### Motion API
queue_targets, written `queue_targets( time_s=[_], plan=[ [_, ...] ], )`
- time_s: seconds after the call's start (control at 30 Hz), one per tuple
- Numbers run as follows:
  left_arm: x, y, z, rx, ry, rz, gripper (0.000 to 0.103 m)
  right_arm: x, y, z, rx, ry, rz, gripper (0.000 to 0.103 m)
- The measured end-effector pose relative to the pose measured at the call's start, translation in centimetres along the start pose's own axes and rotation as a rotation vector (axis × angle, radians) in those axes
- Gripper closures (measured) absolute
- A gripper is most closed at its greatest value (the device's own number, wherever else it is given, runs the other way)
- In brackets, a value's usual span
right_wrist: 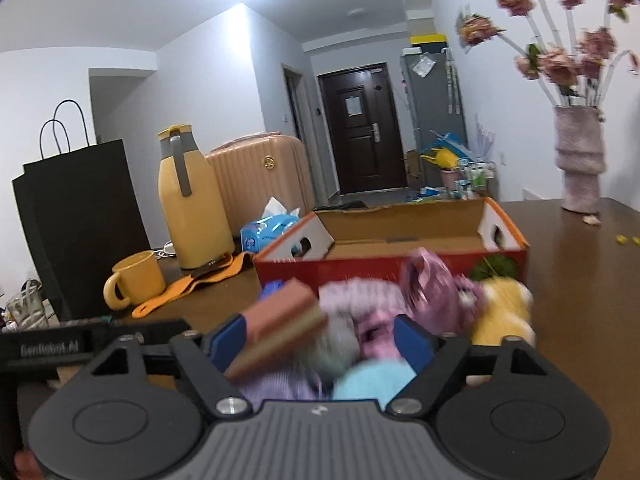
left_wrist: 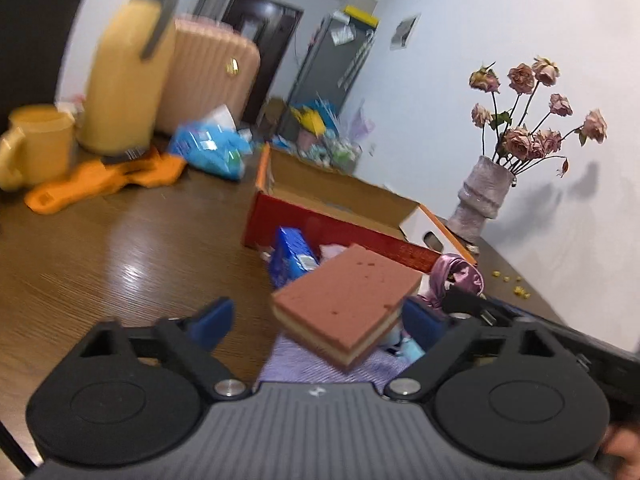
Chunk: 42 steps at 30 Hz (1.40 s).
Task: Organize soft objects
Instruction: 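Reach the left tool to the pink sponge block and close on it, then carry the sponge block with the left tool into the cardboard box and release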
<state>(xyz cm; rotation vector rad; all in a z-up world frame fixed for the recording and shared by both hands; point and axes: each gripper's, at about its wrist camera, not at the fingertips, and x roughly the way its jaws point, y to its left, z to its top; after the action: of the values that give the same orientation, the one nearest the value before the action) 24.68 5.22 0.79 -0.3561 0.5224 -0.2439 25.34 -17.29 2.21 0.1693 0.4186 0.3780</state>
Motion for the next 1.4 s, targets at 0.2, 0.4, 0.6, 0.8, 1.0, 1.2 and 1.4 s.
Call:
queue_targets(
  time_s=[0.2,0.4,0.6,0.8,1.0,1.2,1.4],
  plan=[
    [3.6,2.1,0.5,-0.164,0.105,-0.096,0.054,5.5,-1.2,1.8,0.036,0.101,0.094,0.061],
    [3.7,2.0,0.9,-0.184,0.104,-0.1,0.064,5.7,-1.8,1.4,0.068,0.134,0.136,0.072],
    [1.0,-0.5,0.6,-0.136,0.077,-0.118,0.067,0.6,-2.0,0.9,0.077,0.093,0.138,0.073],
    [-1.6,-3.5,-0.8,-0.077,0.059,-0.139,0.067,-6.0,-2.4,-2.1,0.148,0.079,0.138,0.075],
    [-3.1,-5.9,-1.9,-0.012,0.058,-0.15,0.067,-9.9,-2.9,-3.5,0.199,0.026,0.118,0.077],
    [-2.8,-6.5,0.1,-0.003,0.045,-0.166,0.067,-9.9,-3.0,-1.6,0.182,-0.02,0.117,0.079],
    [1.6,-5.8,5.5,0.0,0.039,-0.144,0.067,-4.6,-3.7,3.0,0.17,-0.013,0.12,0.079]
  ],
)
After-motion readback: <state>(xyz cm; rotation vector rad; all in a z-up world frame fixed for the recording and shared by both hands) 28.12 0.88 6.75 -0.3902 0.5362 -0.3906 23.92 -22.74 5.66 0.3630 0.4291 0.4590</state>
